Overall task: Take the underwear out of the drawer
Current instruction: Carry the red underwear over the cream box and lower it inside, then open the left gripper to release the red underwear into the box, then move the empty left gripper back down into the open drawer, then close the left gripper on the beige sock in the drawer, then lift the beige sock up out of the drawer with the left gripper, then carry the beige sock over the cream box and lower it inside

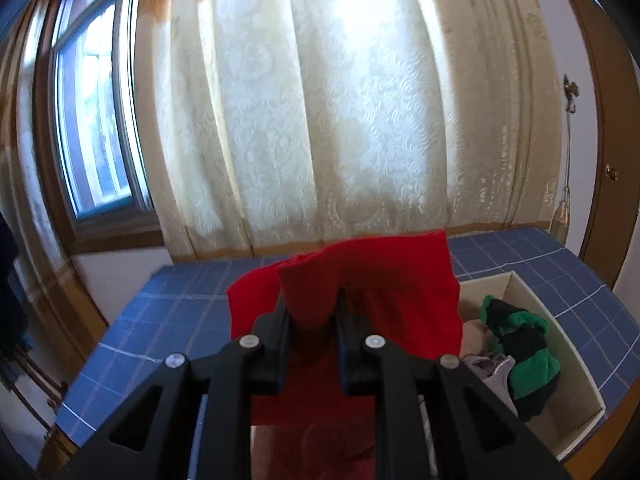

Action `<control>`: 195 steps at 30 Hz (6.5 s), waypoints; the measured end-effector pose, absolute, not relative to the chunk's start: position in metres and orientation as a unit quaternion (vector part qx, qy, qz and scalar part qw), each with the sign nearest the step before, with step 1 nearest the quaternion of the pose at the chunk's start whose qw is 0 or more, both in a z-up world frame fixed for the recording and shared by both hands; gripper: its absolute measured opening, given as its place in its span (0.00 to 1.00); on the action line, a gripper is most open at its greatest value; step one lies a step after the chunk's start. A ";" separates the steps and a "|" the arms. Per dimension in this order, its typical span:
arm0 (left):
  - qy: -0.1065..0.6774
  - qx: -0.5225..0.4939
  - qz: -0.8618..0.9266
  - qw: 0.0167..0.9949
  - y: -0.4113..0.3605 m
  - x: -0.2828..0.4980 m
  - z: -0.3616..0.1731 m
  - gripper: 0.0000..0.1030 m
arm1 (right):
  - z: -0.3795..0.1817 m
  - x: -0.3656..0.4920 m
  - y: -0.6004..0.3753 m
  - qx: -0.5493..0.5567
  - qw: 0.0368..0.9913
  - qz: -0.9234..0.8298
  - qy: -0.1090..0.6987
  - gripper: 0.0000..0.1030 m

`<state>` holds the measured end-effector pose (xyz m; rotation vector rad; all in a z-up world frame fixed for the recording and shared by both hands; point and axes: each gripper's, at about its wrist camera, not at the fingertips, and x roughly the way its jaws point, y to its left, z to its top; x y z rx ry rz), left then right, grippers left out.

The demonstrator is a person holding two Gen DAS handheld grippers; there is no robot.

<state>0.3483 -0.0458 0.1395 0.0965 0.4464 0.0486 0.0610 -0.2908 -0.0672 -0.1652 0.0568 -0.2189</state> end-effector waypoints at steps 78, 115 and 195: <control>0.586 0.018 -0.139 0.798 -0.050 0.164 -0.116 0.89 | -0.069 0.060 -0.285 -0.092 0.989 -0.114 0.027 0.99; 0.677 -0.006 -0.146 0.722 -0.076 0.176 -0.182 0.44 | -0.070 0.061 -0.282 -0.099 0.988 -0.116 0.026 0.99; 0.314 0.039 -0.044 0.948 -0.042 0.132 -0.010 0.30 | -0.072 0.061 -0.280 -0.104 0.987 -0.118 0.023 0.99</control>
